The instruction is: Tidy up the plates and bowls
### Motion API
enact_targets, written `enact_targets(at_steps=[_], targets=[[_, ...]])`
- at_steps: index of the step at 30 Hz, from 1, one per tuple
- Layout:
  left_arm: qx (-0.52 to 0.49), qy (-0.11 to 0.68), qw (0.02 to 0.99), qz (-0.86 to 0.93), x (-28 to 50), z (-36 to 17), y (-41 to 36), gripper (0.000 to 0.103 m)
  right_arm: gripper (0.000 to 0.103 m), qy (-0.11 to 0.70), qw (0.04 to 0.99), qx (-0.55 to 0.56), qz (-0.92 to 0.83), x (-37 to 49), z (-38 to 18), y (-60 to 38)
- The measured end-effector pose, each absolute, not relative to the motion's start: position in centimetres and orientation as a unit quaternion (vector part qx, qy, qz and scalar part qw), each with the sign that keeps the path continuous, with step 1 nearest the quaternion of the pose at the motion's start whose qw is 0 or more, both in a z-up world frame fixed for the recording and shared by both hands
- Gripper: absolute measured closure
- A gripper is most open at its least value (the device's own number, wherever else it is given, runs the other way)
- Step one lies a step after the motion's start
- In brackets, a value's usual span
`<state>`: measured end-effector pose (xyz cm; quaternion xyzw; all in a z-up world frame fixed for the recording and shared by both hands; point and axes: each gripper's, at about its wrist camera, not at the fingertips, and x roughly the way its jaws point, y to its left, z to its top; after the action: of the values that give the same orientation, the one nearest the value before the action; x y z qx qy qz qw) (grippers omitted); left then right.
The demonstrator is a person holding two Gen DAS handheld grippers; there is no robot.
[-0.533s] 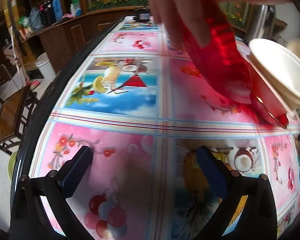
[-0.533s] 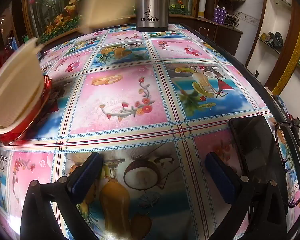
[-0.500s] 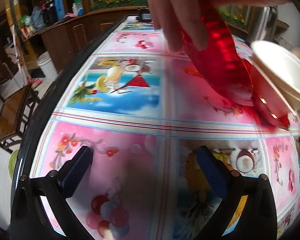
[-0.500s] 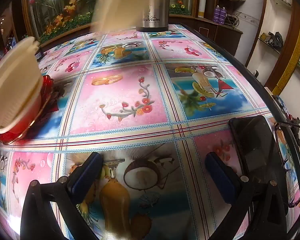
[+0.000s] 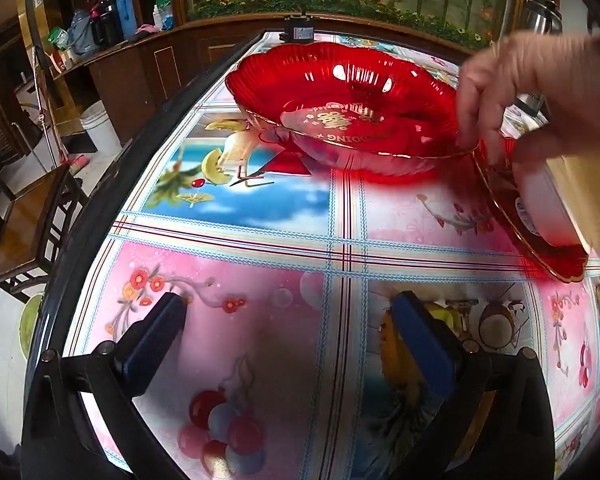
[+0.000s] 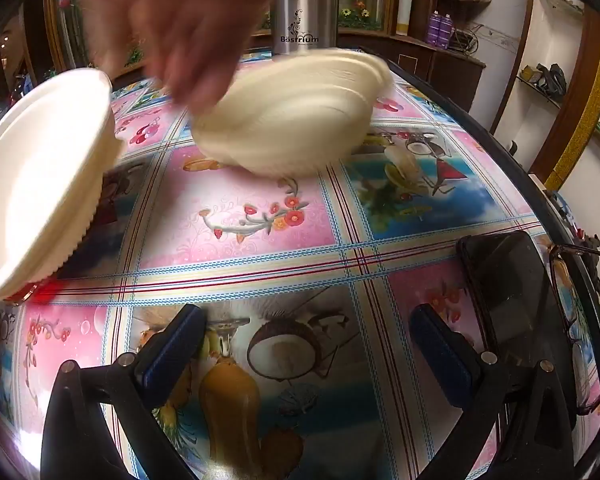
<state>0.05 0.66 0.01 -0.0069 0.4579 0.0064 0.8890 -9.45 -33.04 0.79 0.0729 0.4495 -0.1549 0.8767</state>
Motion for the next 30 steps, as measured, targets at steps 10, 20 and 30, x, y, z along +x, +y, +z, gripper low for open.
enact_targets(at_steps=[10,20,30], targets=[[-0.007,0.458,0.889,0.006,0.07,0.00,0.69,0.000,0.000,0.452,0.876,0.074,-0.154,-9.52,0.66,-33.31],[-0.006,0.458,0.889,0.007,0.06,0.00,0.68,0.000,0.000,0.452,0.876,0.073,-0.155,-9.39,0.65,-33.09],[-0.006,0.458,0.889,0.007,0.06,0.00,0.68,0.000,0.000,0.452,0.875,0.074,-0.155,-9.41,0.68,-33.20]])
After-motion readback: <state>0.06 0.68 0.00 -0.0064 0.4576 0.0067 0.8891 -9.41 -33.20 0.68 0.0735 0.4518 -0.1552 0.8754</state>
